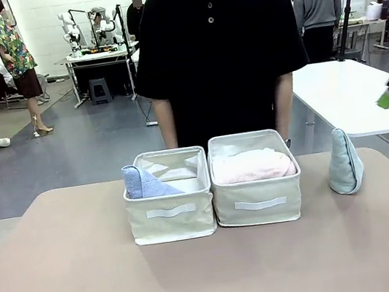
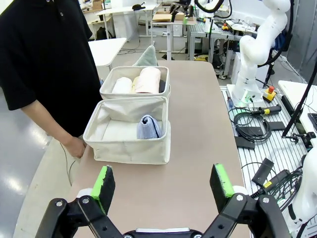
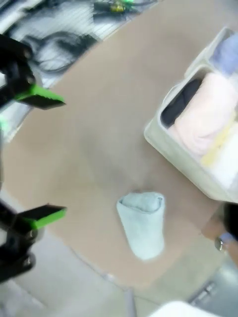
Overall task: Sort the towels based on their folding style.
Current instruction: Pick up another triangle-folded towel from the table and place it in the left Fabric basket.
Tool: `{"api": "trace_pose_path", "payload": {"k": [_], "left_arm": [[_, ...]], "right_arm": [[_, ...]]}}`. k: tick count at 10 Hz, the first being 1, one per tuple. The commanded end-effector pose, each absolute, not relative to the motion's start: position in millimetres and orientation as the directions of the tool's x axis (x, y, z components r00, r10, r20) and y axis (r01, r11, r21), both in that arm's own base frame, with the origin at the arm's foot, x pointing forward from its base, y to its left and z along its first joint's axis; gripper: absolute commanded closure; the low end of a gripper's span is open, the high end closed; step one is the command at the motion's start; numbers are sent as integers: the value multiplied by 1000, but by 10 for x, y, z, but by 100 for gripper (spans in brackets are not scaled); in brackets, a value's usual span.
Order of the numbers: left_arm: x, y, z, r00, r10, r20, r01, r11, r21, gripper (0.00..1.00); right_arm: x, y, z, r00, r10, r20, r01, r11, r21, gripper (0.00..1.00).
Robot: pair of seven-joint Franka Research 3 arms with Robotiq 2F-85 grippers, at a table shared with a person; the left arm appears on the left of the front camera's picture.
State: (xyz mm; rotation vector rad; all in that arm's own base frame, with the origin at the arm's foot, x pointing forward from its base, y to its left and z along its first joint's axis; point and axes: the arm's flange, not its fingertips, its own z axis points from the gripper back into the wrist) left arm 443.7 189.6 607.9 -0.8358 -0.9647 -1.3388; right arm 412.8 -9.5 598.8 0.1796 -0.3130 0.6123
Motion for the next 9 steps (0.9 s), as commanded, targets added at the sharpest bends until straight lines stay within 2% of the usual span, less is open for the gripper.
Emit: {"api": "trace_pose_path", "payload": {"k": [1,3,5,6,7,8,9], "left_arm": [[4404,1895,6071,-37,-384,922,996,64,66,0],[4404,1895,6071,-37,-384,922,996,64,66,0],[4404,1895,6071,-37,-384,922,996,64,66,0],[4404,1895,6071,-37,-384,922,996,64,66,0],[4404,1895,6071,-37,-384,922,996,64,66,0],[4404,1895,6071,-37,-384,922,996,64,66,0],[4404,1895,6071,-37,-384,922,996,64,66,0]], "right_arm": [[4542,194,5913,973,-66,223,34,989,145,0],[4845,270,5790,970,-220,105,204,969,142,0],[5137,263,5689,909,-410,78,402,910,103,0],[5241,270,5607,893,-445,67,440,894,82,0],[5329,305,5496,908,-418,13,415,905,95,0],[5295,362,5547,978,-208,-11,203,940,274,0],[5208,178,5465,913,-402,76,394,914,94,0]]}}
